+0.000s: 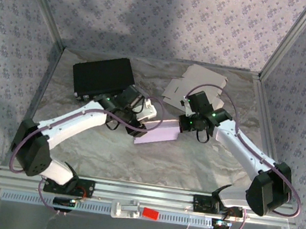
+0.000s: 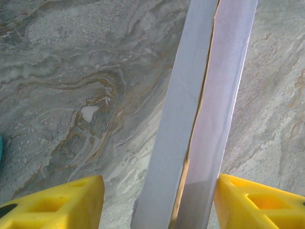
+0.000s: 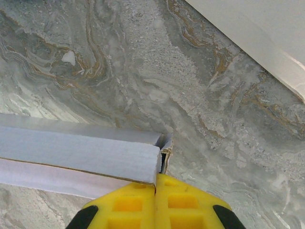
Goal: Fold the paper box
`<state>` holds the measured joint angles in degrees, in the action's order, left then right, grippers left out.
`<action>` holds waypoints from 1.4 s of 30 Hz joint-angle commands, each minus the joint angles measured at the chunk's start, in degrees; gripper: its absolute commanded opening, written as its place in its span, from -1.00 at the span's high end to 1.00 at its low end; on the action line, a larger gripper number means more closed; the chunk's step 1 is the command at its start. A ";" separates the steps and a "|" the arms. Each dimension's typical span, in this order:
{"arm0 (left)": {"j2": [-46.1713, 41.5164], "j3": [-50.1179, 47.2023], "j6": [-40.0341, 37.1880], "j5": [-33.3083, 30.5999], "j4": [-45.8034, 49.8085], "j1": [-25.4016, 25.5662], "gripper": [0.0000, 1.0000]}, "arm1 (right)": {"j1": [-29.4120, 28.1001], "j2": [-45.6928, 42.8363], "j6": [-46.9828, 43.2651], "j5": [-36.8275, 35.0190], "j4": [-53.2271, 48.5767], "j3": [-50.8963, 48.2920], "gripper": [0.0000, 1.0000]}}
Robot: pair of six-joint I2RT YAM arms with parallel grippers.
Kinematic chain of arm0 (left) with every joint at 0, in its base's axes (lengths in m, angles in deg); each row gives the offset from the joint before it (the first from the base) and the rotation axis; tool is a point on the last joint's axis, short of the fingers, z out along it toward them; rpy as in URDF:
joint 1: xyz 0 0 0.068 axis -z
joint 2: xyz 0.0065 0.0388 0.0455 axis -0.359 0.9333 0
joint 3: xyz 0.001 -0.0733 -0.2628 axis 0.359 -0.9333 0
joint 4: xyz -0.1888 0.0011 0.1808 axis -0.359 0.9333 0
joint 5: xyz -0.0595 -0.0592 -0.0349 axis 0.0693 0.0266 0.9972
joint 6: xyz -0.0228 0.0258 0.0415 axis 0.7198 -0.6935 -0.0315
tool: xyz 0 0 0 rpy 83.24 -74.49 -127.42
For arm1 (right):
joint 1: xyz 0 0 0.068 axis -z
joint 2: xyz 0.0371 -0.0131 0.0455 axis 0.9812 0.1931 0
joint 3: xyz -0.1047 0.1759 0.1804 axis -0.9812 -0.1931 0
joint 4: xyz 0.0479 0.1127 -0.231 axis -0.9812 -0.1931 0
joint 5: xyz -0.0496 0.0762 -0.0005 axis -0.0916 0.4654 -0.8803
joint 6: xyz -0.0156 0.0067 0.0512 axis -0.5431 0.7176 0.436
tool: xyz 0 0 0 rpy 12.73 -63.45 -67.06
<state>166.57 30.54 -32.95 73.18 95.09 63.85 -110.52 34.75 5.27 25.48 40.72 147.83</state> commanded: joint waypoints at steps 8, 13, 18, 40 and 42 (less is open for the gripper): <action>-7.19 0.40 16.45 -4.06 3.60 -2.45 -0.28 | -0.73 3.04 2.76 -1.95 -5.68 4.35 1.00; -5.14 6.32 31.75 2.43 15.36 -8.92 0.07 | -0.96 3.76 3.42 -2.26 -6.76 6.73 1.00; -6.19 8.14 33.85 2.64 18.92 -9.01 0.11 | -1.21 4.44 3.91 -2.04 -7.02 7.30 1.00; 1.03 10.24 25.49 -3.97 16.94 -1.45 0.38 | -0.95 7.54 5.01 -1.03 -8.77 9.90 1.00; 1.59 10.90 25.30 -5.15 17.37 -1.42 0.45 | -0.95 7.53 5.01 -1.03 -8.70 9.75 1.00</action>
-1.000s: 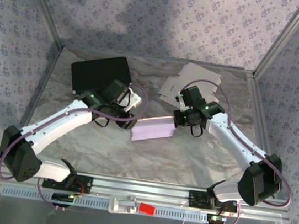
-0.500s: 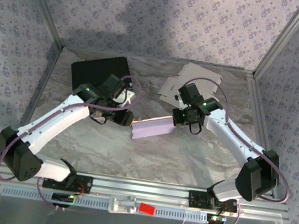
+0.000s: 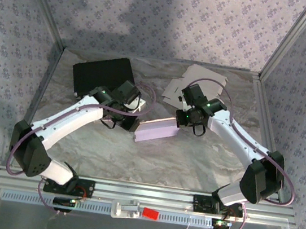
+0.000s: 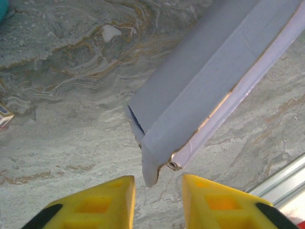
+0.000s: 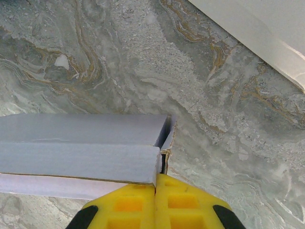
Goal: Fold the paper box
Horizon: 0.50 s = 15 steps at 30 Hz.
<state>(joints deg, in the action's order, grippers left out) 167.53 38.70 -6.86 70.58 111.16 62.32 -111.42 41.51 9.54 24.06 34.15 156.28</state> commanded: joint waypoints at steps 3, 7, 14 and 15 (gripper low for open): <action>1.01 2.96 -0.98 -3.10 1.13 0.12 0.52 | -0.05 0.75 0.84 0.44 -2.05 1.31 1.00; 1.92 2.75 -0.91 -2.60 1.36 0.20 0.61 | -0.01 0.75 0.93 0.44 -2.16 1.32 1.00; 2.02 2.58 -1.19 -3.28 1.27 0.30 0.63 | -0.01 0.86 1.01 0.61 -2.02 1.26 1.00; 2.18 2.60 -1.22 -3.38 1.24 0.30 0.64 | 0.04 0.83 1.06 0.59 -2.00 1.23 1.00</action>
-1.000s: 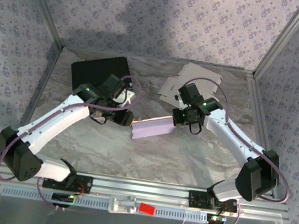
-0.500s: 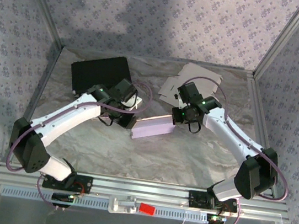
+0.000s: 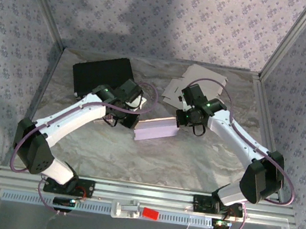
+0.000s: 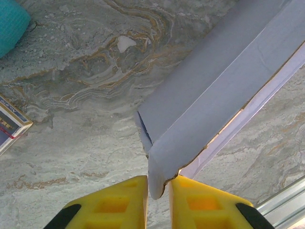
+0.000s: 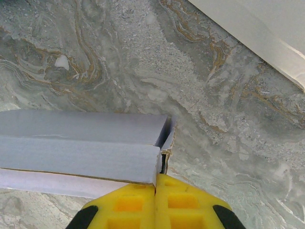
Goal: Fold the paper box
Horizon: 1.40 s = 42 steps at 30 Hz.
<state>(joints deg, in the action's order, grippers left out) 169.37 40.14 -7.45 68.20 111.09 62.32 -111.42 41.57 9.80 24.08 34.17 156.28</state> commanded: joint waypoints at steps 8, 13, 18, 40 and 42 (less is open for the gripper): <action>0.80 0.77 -0.57 -1.30 0.88 0.56 0.63 | 0.12 0.80 0.93 0.37 -1.97 1.41 1.00; 0.82 1.15 -0.44 -1.60 0.68 0.54 0.74 | 0.12 0.80 0.93 0.41 -1.96 1.40 1.00; 1.57 1.90 1.79 -0.72 0.95 0.56 0.93 | 0.03 0.64 1.32 0.24 -1.78 1.19 1.00; 3.67 2.73 26.81 6.72 0.20 -4.19 1.00 | -2.86 -0.11 7.67 -1.29 0.30 -0.88 1.00; 3.93 2.75 27.50 7.12 -0.11 -4.23 1.00 | -2.86 -0.15 7.85 -1.50 0.20 -0.93 1.00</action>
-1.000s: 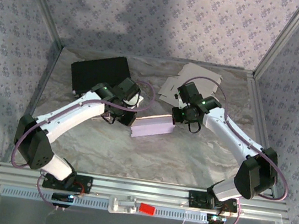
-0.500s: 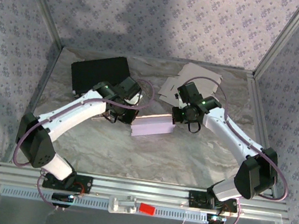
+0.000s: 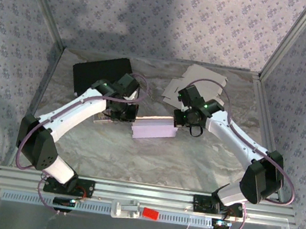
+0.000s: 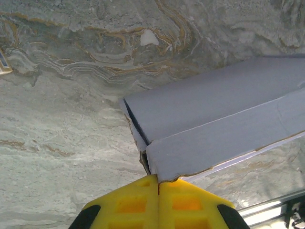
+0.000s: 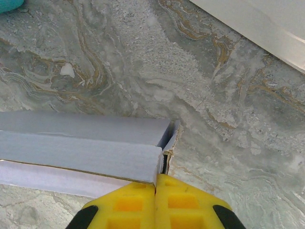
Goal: Fold the paper box
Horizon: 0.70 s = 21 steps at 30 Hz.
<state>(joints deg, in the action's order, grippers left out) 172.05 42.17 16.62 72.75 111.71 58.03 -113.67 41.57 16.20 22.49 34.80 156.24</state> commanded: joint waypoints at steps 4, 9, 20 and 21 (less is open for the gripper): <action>1.24 -0.03 3.93 2.85 -1.62 0.02 1.00 | -0.61 -0.30 1.67 -0.18 -0.50 -0.88 1.00; 0.09 -2.46 2.85 2.72 -4.10 0.01 1.00 | -0.55 -0.59 1.80 -0.31 -0.32 -1.27 1.00; -5.24 -12.88 -0.87 0.57 -12.13 1.09 1.00 | -1.04 -2.90 0.68 -1.09 3.00 -6.09 1.00; -5.29 -13.16 -1.23 0.24 -12.07 1.43 1.00 | -1.12 -3.00 0.67 -1.16 3.01 -6.35 1.00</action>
<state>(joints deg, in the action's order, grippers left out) 165.98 31.70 16.97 72.81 99.07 58.06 -113.91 39.08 17.21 21.24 39.41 151.96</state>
